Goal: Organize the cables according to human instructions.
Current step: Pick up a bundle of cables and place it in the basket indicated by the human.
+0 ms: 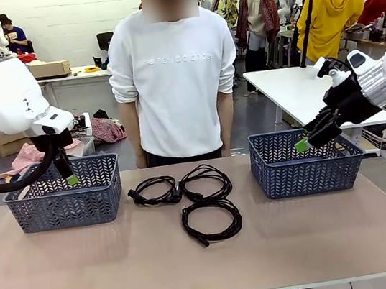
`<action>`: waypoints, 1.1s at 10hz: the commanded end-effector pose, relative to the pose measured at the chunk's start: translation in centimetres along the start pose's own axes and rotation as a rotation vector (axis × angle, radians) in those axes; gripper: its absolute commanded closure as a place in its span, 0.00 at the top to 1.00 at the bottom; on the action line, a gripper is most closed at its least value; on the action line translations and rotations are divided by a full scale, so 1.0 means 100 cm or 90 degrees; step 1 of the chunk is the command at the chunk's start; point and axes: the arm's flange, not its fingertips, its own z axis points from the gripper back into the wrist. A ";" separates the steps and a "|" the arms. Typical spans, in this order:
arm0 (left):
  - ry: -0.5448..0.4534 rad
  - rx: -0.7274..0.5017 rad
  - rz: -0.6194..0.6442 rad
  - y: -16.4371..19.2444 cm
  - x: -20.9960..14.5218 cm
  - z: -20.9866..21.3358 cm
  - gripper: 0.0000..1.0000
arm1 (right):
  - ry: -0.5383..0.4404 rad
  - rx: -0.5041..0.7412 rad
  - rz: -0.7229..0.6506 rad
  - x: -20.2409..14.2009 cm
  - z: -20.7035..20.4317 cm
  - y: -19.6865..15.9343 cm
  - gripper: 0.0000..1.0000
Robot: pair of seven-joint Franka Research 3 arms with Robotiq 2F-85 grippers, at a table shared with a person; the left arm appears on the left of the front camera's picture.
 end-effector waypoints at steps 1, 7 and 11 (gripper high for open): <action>0.006 0.002 -0.007 0.001 -0.001 0.000 1.00 | -0.011 0.009 0.007 0.000 -0.001 -0.002 1.00; -0.116 -0.017 0.026 -0.086 0.030 0.040 1.00 | -0.011 0.009 0.007 0.000 -0.001 -0.002 1.00; -0.147 -0.042 0.025 -0.150 0.024 0.049 1.00 | -0.011 0.009 0.007 0.000 -0.001 -0.002 1.00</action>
